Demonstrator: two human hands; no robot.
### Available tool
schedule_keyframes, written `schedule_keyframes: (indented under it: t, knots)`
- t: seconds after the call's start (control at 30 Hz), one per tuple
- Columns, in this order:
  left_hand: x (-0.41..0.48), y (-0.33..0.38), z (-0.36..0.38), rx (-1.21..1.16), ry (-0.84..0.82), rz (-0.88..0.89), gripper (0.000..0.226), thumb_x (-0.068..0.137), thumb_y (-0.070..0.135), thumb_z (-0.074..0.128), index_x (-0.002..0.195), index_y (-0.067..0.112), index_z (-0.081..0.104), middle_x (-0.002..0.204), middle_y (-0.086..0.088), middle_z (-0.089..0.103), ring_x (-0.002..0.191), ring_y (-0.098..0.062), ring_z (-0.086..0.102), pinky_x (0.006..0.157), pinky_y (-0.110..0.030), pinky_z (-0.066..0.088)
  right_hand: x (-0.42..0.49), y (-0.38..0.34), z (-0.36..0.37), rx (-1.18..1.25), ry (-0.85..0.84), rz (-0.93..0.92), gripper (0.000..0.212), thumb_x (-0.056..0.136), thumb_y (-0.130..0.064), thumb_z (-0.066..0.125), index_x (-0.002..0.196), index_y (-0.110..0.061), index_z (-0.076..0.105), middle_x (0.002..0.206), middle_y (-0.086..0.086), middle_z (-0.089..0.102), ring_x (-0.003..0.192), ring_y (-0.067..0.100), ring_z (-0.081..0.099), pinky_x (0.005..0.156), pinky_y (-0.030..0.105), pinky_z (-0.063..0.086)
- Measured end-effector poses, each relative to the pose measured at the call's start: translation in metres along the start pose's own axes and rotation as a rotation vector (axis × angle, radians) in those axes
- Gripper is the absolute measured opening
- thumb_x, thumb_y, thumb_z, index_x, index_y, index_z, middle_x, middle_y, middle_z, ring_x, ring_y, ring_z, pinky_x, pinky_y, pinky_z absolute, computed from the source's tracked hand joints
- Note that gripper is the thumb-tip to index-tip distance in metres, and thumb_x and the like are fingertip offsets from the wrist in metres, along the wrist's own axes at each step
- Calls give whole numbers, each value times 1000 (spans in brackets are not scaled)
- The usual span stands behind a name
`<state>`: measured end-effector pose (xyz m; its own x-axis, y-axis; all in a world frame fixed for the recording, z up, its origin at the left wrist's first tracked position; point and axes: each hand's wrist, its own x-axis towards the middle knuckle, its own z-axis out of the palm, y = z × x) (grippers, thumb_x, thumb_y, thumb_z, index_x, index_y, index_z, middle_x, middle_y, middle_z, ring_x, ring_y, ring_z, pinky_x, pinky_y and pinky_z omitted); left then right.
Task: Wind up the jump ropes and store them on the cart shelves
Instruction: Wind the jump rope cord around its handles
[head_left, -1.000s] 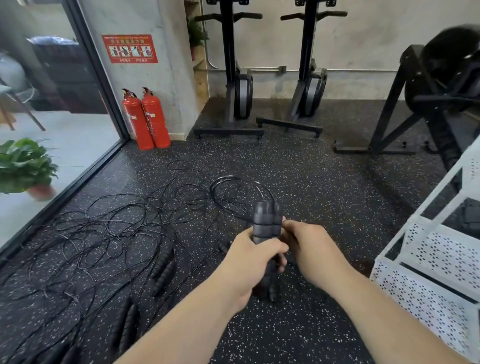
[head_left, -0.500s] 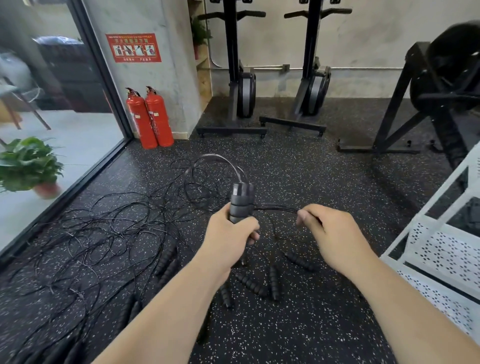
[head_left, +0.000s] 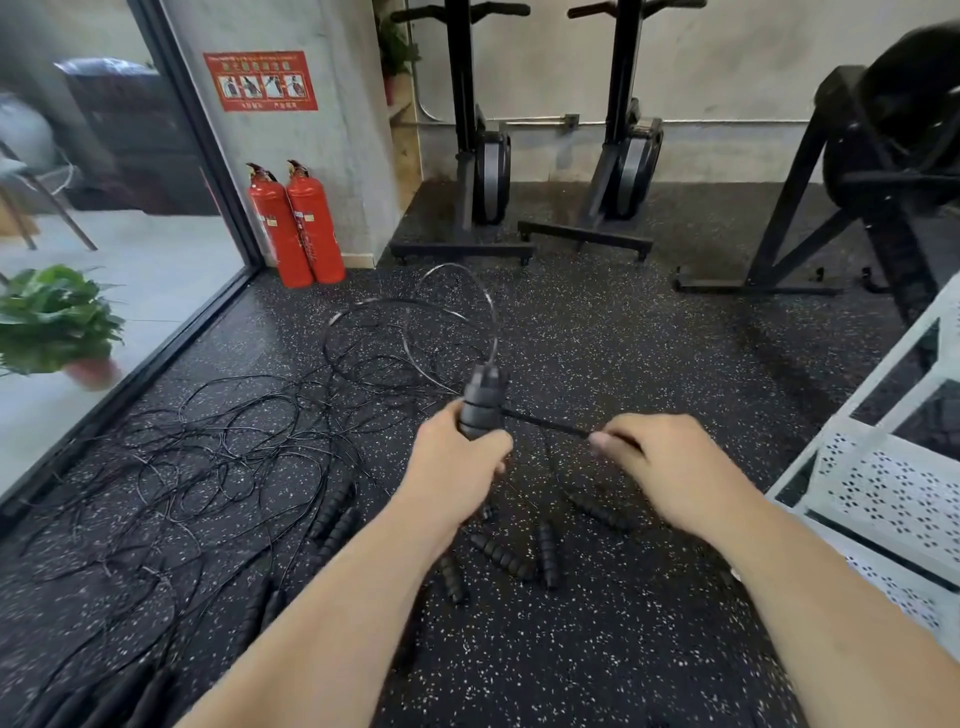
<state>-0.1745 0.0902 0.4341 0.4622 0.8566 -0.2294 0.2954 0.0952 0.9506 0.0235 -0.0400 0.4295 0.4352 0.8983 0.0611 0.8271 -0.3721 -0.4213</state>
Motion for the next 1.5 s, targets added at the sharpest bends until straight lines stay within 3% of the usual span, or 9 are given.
schedule_keyframes:
  t: [0.17,0.37,0.57,0.73,0.9,1.03,1.27,1.33,1.5]
  knots:
    - [-6,1,3,-44,-15,20,18,87,7,68,99,20,68,72,-2,71,70,-19,61,74,-40,53,-2,-5,-4,99,149,12,25,106,-49,52,95,-37,70,67,-11,63,56,4,54,54,26,35]
    - [-40,-1,40,-202,-272,-58,23,89,-4,63,104,13,69,74,-7,67,60,-12,60,57,-23,51,0,-16,33,62,12,-3,16,105,-41,58,95,-29,64,80,-6,70,73,19,67,69,45,58]
    - [-8,2,9,-283,-102,-103,21,90,-3,63,107,8,67,78,-9,67,59,-14,60,62,-29,54,0,-5,3,30,23,-60,18,107,-47,55,100,-36,68,75,-14,65,64,6,61,57,31,46]
    - [4,5,-9,-347,16,-36,16,91,-4,64,103,6,64,82,-14,66,59,-16,59,57,-28,53,0,8,-8,84,154,-84,21,108,-44,54,105,-36,73,86,-15,66,76,6,60,68,36,48]
    - [-13,-1,14,-358,-196,-32,30,91,-3,65,119,7,69,78,-12,66,65,-20,61,66,-33,54,4,-8,11,115,214,-131,24,107,-41,54,109,-30,74,91,-13,65,82,12,62,73,40,53]
    - [-27,-7,31,-310,-327,-53,20,91,-5,63,106,6,66,77,-15,65,62,-20,59,59,-29,52,0,-24,27,128,84,-114,18,108,-32,58,91,-32,65,80,-8,62,75,22,63,67,40,49]
    - [5,-10,-1,-243,-119,-72,37,91,-3,63,127,4,67,78,-8,65,62,-15,60,69,-35,54,2,-7,2,127,-130,-35,15,107,-44,57,101,-37,70,75,-12,67,62,8,62,59,32,47]
    - [11,-10,-7,-292,-54,-67,36,91,-3,64,126,2,67,77,-8,66,65,-16,60,68,-34,54,1,1,-7,91,-126,-3,21,106,-48,56,102,-36,72,76,-9,69,66,14,65,65,37,54]
    - [10,-9,-2,-445,-56,-81,25,89,-4,65,113,2,64,81,-13,65,65,-21,60,68,-38,55,-1,-7,-2,130,48,2,24,107,-47,54,98,-34,72,72,-8,68,60,10,59,59,33,47]
